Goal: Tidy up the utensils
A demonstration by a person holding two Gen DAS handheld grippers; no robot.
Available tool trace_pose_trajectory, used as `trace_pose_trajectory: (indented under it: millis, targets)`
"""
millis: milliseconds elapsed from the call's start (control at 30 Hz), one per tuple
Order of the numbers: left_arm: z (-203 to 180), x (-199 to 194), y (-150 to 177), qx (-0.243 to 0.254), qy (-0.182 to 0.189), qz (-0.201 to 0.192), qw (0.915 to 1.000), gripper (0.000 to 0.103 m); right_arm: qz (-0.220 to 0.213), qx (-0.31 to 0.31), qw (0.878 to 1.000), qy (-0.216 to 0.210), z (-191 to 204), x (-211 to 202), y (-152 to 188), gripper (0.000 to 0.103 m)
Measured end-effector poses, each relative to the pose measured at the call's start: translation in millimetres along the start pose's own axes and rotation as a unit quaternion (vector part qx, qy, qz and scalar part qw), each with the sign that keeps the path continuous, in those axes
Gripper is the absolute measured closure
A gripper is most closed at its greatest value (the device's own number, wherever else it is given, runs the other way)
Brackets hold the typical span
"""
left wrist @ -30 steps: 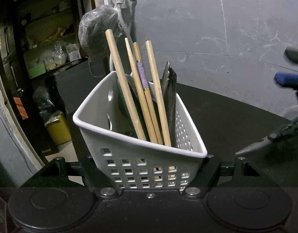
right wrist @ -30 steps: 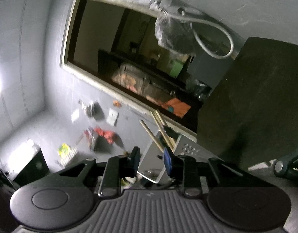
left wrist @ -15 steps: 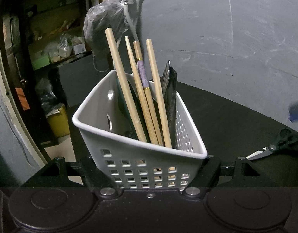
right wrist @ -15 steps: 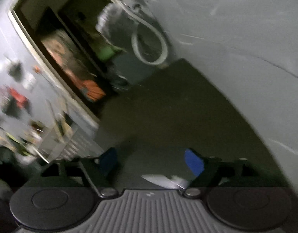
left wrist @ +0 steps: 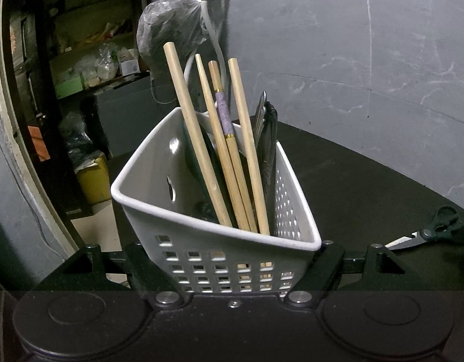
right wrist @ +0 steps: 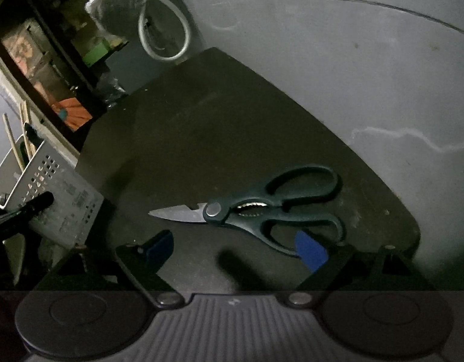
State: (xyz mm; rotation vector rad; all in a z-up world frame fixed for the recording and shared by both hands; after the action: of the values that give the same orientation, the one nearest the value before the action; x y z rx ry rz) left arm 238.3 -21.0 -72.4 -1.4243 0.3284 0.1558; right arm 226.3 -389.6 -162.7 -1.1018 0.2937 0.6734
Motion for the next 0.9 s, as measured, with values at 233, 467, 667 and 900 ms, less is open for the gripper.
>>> trace_pose_trajectory:
  millis: [233,467,667,900]
  targets:
    - [-0.3,0.7,0.4,0.000,0.001,0.000,1.0000,0.025,0.027,-0.010,0.998,-0.050,29.8,24.5,0.6,0.006]
    - [-1.0,0.5,2.3,-0.002,-0.002,-0.002,1.0000,0.025,0.059,-0.125,0.988,-0.064,62.4,20.7,-14.1,0.011]
    - [-2.5,-0.2,3.2,-0.003,-0.005,-0.003,1.0000,0.025,0.071,-0.242,0.967,-0.041,79.6,46.1,-28.2,0.022]
    - [-4.1,-2.3,3.6,-0.004,-0.010,-0.004,0.9999,0.025,0.113,-0.285,0.951,-0.042,72.1,67.0,-29.1,0.037]
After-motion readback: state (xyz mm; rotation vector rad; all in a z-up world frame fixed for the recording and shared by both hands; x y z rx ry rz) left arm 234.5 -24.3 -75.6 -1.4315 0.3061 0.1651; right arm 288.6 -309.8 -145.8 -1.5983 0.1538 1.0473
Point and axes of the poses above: each gripper's, at about its wrist camera, not at the fingertips, and x roughly the way its jaws point, z to its left, y to its underside, the point moved 4 cm from there along x, roughly the way its jaws point, and after that the axes turned 14 degrees about -z, right-handed, at the moved point
